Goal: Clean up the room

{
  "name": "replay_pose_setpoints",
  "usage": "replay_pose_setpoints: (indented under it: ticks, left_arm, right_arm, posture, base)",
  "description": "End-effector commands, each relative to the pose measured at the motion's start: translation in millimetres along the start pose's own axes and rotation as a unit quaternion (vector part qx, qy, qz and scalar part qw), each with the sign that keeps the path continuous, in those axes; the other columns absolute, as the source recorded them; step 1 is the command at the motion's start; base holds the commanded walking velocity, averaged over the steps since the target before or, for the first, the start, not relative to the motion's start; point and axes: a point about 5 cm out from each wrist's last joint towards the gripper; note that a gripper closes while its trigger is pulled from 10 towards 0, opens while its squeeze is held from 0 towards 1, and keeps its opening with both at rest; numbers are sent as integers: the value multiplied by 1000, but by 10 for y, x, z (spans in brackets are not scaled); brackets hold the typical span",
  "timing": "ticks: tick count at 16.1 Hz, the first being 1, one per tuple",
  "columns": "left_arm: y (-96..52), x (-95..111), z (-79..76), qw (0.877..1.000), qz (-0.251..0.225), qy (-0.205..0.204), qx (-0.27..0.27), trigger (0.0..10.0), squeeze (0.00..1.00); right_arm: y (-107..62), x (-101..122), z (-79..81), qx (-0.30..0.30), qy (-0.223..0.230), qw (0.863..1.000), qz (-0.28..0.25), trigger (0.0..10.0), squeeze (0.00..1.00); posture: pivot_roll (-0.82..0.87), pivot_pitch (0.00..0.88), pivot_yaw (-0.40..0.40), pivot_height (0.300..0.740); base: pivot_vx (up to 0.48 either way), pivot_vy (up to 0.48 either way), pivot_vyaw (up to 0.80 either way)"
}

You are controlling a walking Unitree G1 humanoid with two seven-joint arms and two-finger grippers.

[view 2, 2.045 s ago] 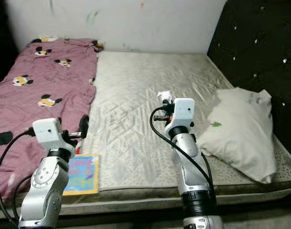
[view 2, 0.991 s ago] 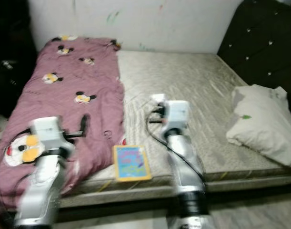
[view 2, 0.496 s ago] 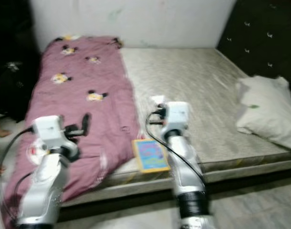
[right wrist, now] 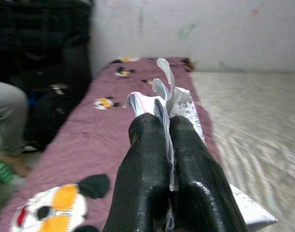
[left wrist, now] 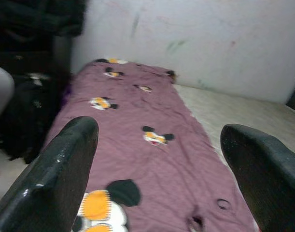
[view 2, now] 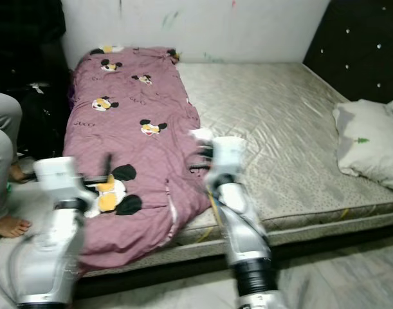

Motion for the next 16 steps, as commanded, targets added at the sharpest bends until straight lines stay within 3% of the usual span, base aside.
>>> replay_pose_setpoints:
  ticks: [1,4,11,14,16]
  left_arm:
    - [6,40,-115,1000,-6,-5,-16,10000,0]
    - [2,46,-122,1000,-7,-2,-15,10000,0]
    - [-43,42,-141,1000,-4,-2,-18,10000,0]
    - [-43,32,-151,1000,2,-13,-20,10000,0]
    - [-42,39,-154,1000,-1,-15,-25,10000,0]
  right_arm:
    - [-22,58,-125,-16,-7,1000,-5,10000,0]
    - [-37,51,-78,8,-15,1000,-4,10000,0]
    - [-87,11,-66,12,-17,1000,5,10000,0]
    - [-81,11,-68,12,-15,1000,8,10000,0]
    - [-74,15,-79,10,-15,1000,7,10000,0]
  posture:
    - [-39,8,-66,740]
    - [-40,14,-70,740]
    - [-40,47,-80,740]
    - [-39,46,-81,740]
    - [-38,44,-79,740]
  base:
    - [0,0,0]
    - [0,0,0]
    - [0,0,800]
    - [0,0,0]
    - [0,399,0]
Point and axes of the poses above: a point about 5 cm out from each wrist's last joint towards the gripper, its own y axis pointing out of the wrist towards the gripper, its own x axis along the axis of the wrist's last joint, z = x × y, and after that the axes turned 12 degrees about y, right-handed
